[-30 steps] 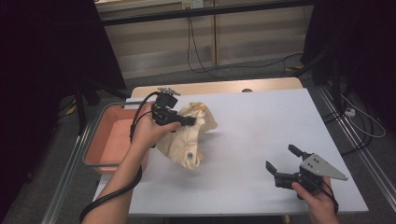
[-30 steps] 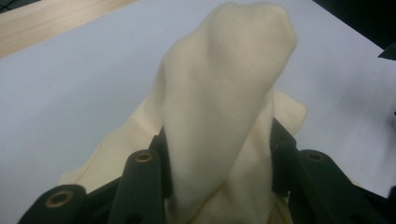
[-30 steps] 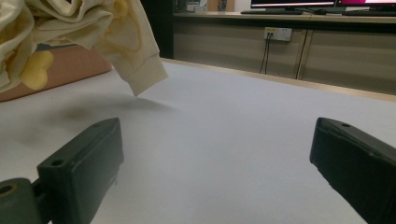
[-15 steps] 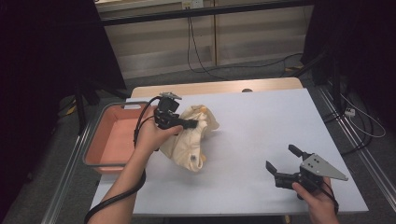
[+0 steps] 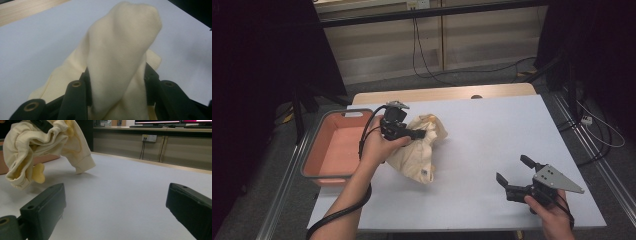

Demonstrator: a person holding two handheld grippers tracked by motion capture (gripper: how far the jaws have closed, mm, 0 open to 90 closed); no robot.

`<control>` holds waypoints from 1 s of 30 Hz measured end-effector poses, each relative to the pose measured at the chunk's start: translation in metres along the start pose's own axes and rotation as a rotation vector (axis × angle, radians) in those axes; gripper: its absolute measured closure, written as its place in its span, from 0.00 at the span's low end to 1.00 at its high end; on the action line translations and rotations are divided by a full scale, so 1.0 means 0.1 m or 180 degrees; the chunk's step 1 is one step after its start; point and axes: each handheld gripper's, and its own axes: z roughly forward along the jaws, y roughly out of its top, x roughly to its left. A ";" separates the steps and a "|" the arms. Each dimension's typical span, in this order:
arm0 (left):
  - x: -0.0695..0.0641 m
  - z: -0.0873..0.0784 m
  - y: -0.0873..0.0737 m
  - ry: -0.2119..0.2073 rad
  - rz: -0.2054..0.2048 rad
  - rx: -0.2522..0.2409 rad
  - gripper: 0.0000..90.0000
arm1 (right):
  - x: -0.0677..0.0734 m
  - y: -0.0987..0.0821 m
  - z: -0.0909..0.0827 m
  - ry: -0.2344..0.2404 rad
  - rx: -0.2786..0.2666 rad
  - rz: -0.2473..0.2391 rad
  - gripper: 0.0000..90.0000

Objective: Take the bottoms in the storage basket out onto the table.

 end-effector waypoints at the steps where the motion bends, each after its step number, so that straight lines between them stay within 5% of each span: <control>1: 0.00 0.01 0.00 0.0005 0.0010 -0.0014 0.66 | 0.00 0.00 0.00 0.0000 -0.0003 0.0002 0.03; 30: -0.07 0.21 -0.06 -0.0035 0.0017 -0.0093 0.66 | 0.00 0.00 0.00 0.0000 0.0002 0.0001 0.03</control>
